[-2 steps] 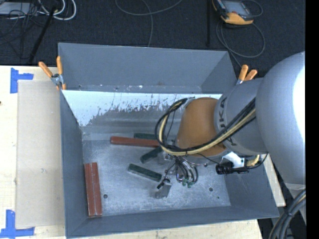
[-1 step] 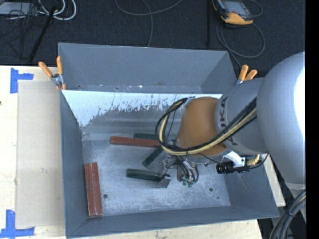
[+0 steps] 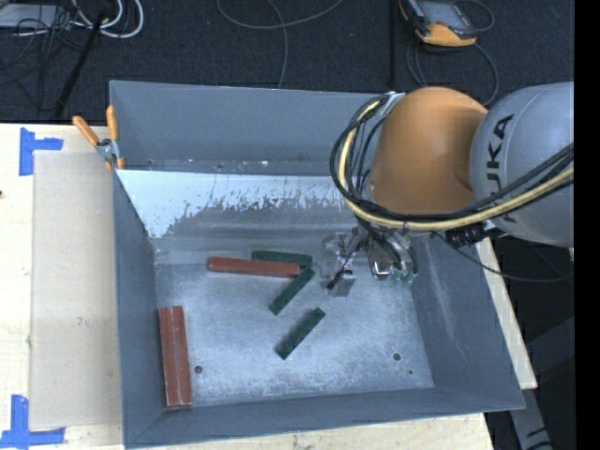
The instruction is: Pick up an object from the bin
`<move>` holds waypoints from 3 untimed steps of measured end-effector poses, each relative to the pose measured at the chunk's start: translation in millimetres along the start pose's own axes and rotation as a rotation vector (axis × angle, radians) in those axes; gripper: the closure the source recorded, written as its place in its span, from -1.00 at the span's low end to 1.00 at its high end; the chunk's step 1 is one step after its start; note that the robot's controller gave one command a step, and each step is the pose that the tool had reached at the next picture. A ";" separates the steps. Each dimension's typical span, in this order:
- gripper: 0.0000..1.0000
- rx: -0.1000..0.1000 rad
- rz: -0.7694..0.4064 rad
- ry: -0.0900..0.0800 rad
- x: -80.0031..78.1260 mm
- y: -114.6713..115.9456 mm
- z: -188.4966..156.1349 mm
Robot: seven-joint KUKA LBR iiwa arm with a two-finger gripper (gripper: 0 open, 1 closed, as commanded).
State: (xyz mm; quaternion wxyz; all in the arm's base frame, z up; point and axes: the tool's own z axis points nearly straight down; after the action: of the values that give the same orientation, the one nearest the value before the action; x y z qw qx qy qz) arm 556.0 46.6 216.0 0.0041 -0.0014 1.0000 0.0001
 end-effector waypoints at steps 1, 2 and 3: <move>-1.00 0.000 -0.001 0.008 1.9 0.2 3.7; -1.00 -0.001 -0.153 0.011 35.3 -29.9 148.8; 1.00 0.000 -0.155 0.006 32.9 -29.6 144.5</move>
Offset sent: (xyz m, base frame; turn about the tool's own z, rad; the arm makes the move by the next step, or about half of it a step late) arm 0.0000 0.0000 0.0000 0.0000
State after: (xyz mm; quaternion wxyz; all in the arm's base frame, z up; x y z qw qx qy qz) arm 524.4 17.0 71.3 0.0010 -0.0788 0.9969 -0.0002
